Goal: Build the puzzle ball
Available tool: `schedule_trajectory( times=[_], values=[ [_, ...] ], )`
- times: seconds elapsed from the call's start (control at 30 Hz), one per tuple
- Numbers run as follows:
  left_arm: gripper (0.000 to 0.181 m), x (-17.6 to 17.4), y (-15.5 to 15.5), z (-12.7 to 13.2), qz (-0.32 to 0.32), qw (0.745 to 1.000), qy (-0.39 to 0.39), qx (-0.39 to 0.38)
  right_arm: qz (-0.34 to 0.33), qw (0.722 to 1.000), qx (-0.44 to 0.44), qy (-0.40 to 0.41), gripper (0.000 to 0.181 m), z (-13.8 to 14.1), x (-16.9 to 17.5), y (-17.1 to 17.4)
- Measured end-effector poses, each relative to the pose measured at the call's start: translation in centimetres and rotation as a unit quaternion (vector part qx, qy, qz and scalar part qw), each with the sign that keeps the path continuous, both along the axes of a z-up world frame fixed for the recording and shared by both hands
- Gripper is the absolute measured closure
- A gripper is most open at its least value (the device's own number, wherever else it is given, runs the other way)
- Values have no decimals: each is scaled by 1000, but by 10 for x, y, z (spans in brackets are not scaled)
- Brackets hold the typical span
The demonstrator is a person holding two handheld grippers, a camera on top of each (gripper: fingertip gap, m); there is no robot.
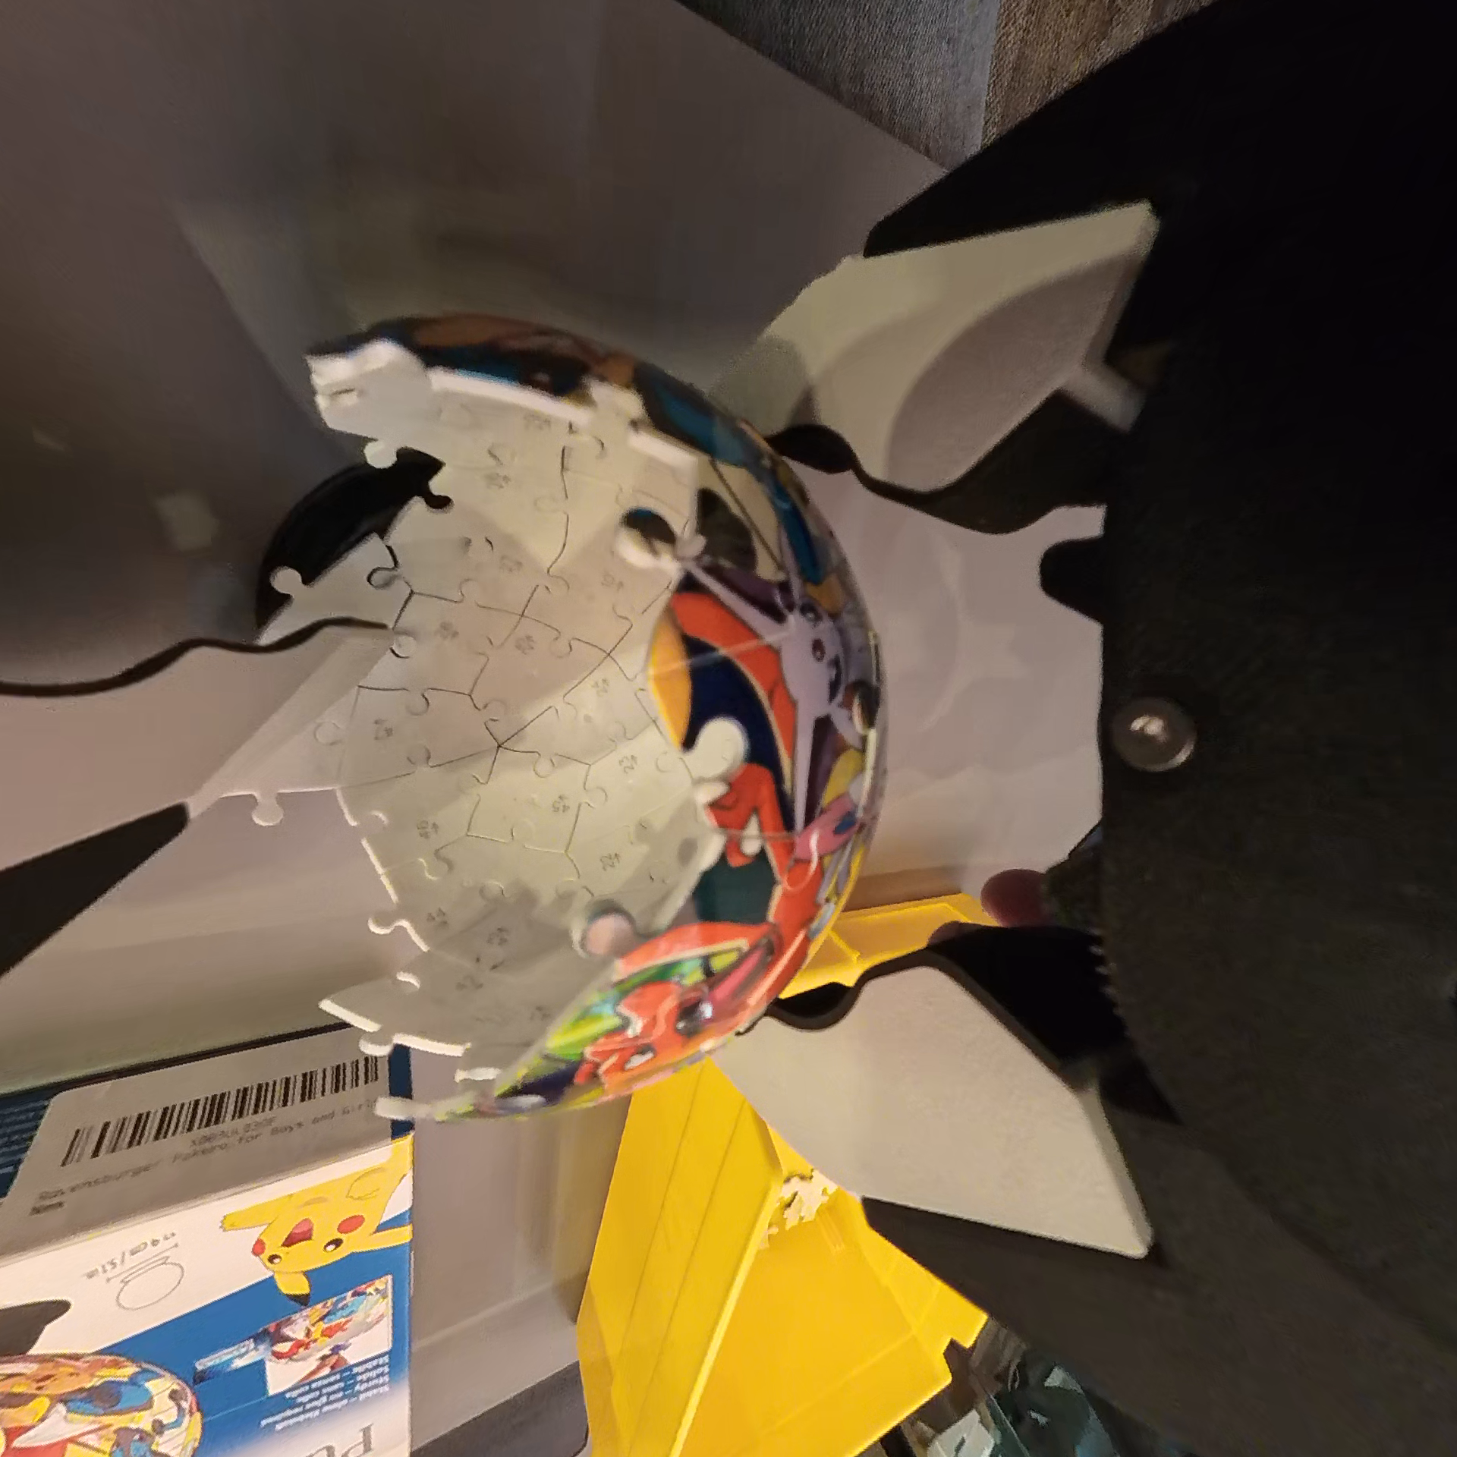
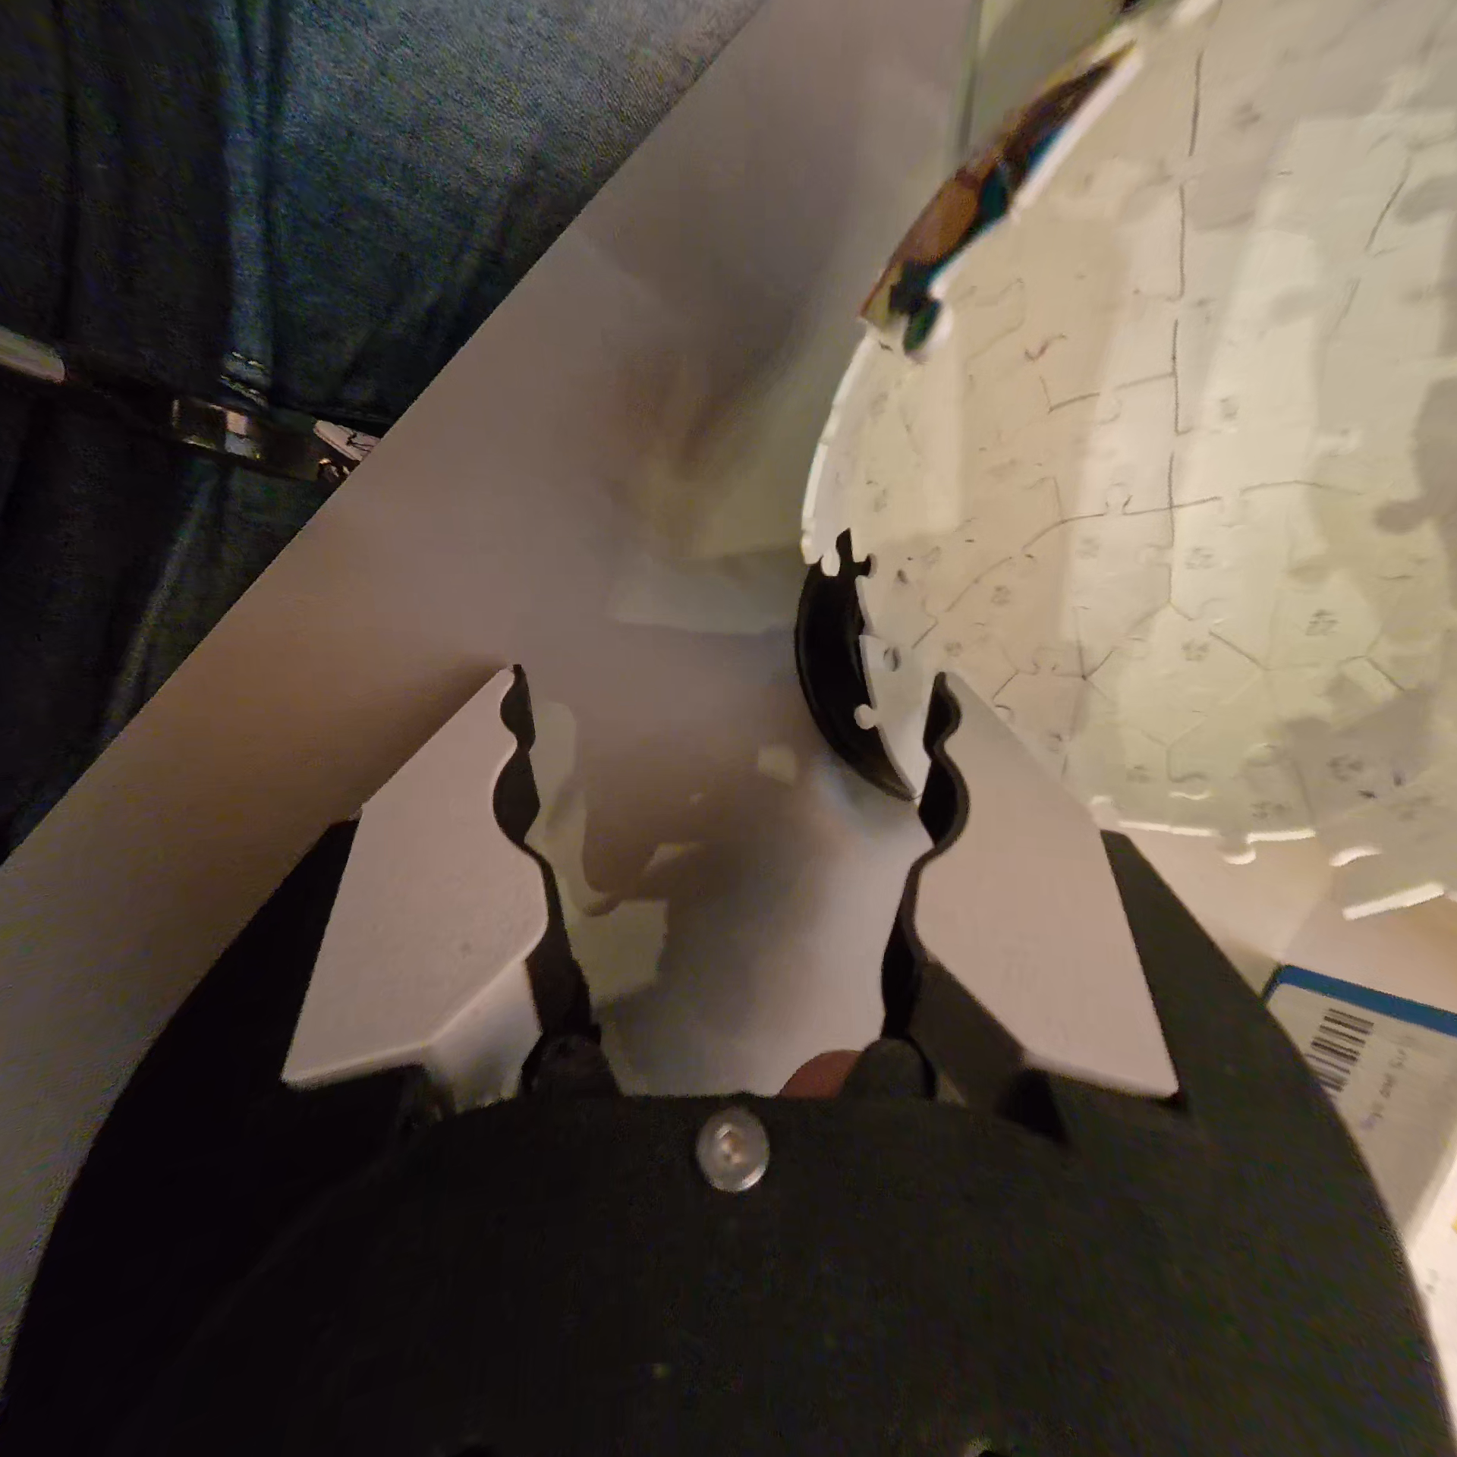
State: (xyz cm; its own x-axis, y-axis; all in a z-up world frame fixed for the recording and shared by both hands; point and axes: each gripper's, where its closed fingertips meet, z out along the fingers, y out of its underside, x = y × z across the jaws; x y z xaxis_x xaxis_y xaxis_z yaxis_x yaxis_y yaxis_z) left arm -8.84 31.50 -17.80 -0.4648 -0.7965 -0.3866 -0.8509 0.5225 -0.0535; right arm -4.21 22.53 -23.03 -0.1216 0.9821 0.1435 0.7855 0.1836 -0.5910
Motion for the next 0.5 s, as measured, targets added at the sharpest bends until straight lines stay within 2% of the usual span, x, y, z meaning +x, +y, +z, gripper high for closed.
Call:
schedule_trajectory(
  times=[0.17,0.23,0.37,0.5],
  values=[
    [54,0,1,0,-6,1000,4,-1,25,1000,-7,-8,81,-1,1,-3],
    [54,0,1,0,-9,1000,6,-2,34,999,-1,-16,75,-1,3,-2],
    [54,1,1,0,-15,1000,8,-7,64,997,8,-33,78,0,9,-4],
    [54,1,1,0,-21,1000,11,-9,95,993,22,-64,68,-1,16,-3]
  ],
)
